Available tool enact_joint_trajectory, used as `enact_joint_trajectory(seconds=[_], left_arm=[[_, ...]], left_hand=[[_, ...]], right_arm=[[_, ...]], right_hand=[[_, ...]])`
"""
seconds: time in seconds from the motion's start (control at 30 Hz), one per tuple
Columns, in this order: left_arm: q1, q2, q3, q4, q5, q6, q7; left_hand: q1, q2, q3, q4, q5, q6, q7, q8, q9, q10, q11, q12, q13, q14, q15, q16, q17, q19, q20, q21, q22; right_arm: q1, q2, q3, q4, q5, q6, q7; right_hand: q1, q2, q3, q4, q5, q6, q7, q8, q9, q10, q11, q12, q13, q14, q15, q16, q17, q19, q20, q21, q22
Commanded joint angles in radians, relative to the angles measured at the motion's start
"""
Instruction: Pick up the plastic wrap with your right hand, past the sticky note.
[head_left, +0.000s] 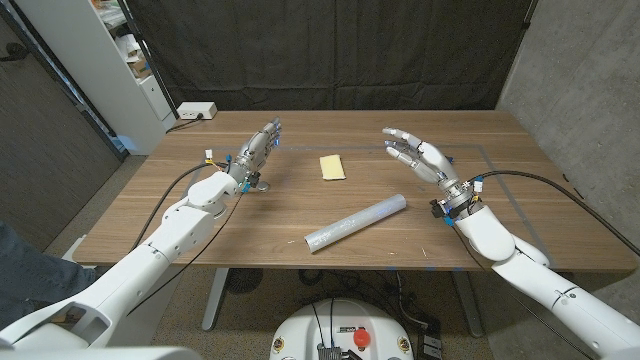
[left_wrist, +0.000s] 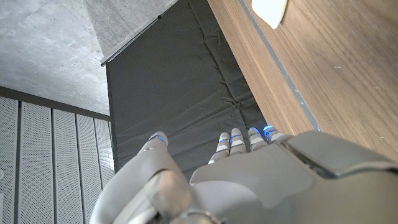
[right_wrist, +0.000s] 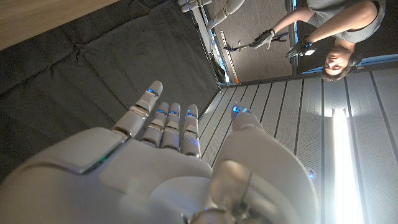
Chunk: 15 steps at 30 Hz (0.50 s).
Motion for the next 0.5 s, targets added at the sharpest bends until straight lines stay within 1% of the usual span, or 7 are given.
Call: enact_joint_trajectory(seconds=[0.03, 0.3, 0.5], left_arm=[[-0.001, 0.001, 0.0, 0.001, 0.001, 0.004, 0.003], [-0.006, 0.011, 0.0, -0.015, 0.006, 0.015, 0.003], [-0.007, 0.011, 0.001, -0.018, 0.008, 0.018, 0.005]], left_hand=[[0.003, 0.011, 0.0, -0.008, -0.002, 0.006, 0.0, 0.002, 0.004, -0.009, -0.003, 0.006, 0.003, -0.008, 0.0, 0.001, 0.002, -0.041, 0.008, -0.001, 0.005], [0.003, 0.011, 0.0, -0.009, -0.004, 0.004, 0.001, 0.001, 0.004, -0.011, 0.001, 0.006, 0.003, -0.01, 0.002, 0.0, 0.002, -0.047, 0.009, -0.003, 0.005], [0.003, 0.012, -0.001, -0.01, -0.005, 0.003, 0.003, 0.001, 0.004, -0.011, 0.003, 0.006, 0.003, -0.011, 0.004, 0.0, 0.002, -0.05, 0.009, -0.005, 0.006]], right_arm=[[0.007, -0.039, -0.024, -0.018, -0.058, -0.008, -0.066], [-0.007, -0.068, -0.026, -0.042, -0.067, -0.027, -0.086], [-0.01, -0.074, -0.031, -0.035, -0.083, -0.013, -0.11]], right_hand=[[0.005, -0.001, 0.003, -0.006, -0.004, 0.002, -0.011, -0.004, 0.001, 0.003, -0.009, -0.004, 0.0, 0.009, -0.003, -0.001, 0.0, -0.003, 0.006, -0.001, 0.001], [0.004, -0.002, 0.003, -0.007, -0.005, -0.004, -0.016, -0.007, 0.001, 0.002, -0.011, -0.005, 0.0, 0.01, -0.002, -0.001, 0.0, -0.003, 0.006, -0.001, 0.001], [0.003, -0.002, 0.003, -0.008, -0.005, -0.006, -0.017, -0.008, 0.001, 0.002, -0.013, -0.005, 0.0, 0.01, -0.002, -0.001, 0.0, -0.003, 0.006, 0.0, 0.001]])
